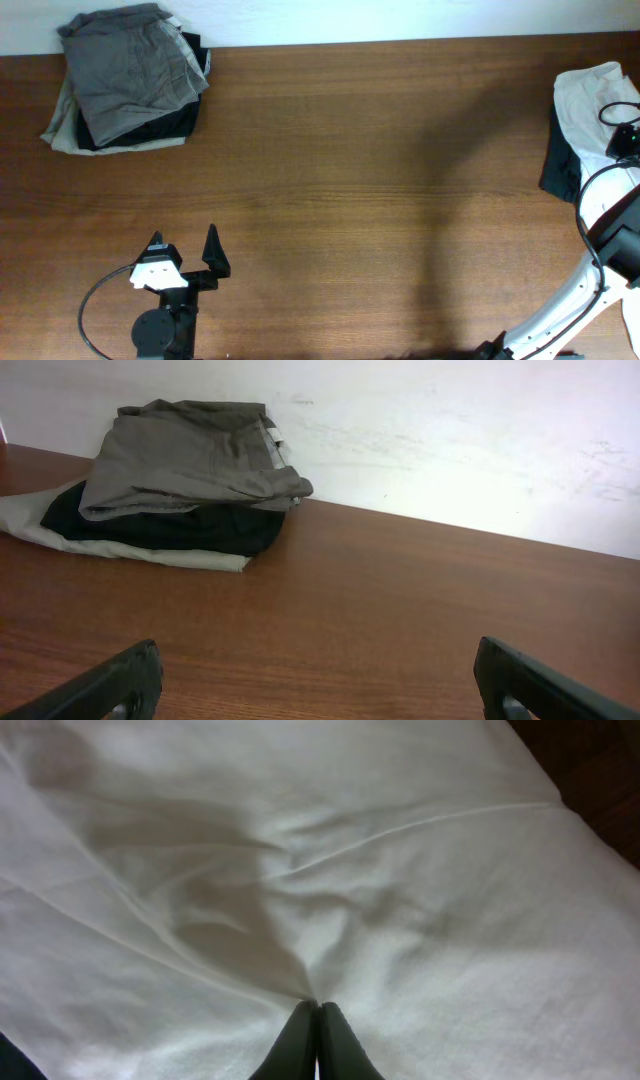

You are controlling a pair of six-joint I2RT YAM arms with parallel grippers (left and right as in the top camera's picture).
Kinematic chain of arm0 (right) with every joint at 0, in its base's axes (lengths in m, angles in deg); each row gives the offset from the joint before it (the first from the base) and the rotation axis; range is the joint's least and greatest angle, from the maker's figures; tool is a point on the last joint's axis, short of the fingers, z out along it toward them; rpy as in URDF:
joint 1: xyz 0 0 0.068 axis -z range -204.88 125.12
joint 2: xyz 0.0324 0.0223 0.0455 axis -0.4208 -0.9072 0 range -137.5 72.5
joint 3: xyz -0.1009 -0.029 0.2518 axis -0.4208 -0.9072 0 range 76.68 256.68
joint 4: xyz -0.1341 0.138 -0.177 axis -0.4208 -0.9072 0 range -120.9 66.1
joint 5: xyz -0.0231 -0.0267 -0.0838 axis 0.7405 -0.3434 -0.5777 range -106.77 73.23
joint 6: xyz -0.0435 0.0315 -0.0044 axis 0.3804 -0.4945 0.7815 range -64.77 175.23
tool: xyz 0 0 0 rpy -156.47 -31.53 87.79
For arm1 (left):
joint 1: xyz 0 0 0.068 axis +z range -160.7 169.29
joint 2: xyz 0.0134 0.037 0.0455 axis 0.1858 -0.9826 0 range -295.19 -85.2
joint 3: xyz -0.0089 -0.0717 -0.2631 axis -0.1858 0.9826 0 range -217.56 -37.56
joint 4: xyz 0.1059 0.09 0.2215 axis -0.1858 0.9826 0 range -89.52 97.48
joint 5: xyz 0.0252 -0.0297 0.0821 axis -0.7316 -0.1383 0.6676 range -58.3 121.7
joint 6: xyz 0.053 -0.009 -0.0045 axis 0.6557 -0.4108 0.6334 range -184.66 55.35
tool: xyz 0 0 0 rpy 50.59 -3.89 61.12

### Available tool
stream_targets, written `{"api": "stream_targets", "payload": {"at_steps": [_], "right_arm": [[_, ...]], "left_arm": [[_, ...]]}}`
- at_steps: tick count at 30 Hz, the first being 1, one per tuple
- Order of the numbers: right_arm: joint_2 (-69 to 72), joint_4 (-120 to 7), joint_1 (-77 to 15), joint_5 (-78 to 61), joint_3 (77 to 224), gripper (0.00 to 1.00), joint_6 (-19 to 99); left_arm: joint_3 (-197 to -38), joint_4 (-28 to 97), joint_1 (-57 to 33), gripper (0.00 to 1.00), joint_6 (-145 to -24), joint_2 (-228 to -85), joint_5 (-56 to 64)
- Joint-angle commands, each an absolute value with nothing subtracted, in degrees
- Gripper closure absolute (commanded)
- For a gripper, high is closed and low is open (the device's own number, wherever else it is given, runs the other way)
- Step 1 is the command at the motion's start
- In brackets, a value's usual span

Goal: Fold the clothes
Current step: 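Reach the right gripper to the white T-shirt at the right edge and grasp it, then lift the white T-shirt with the right gripper and drop it mid-table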

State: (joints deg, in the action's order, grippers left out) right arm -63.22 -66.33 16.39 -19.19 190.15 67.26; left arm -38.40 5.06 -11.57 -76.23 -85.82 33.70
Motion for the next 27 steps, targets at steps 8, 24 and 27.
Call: {"api": "stream_targets", "payload": {"at_steps": [8,24,27], "right_arm": [[-61.4,-68.3,16.9,-12.5,192.8,0.96,64.4],[-40.6,-70.7,1.0,10.0,194.4,0.96,52.2],[-40.8,-71.6,-7.4,10.0,194.4,0.96,51.4]], "left_arm": [[-38.1,5.0,-11.8,0.01,-75.3,-85.5,34.3],[-38.1,5.0,-11.8,0.01,-75.3,-85.5,34.3],[-38.1,5.0,-11.8,0.01,-75.3,-85.5,34.3]]}}
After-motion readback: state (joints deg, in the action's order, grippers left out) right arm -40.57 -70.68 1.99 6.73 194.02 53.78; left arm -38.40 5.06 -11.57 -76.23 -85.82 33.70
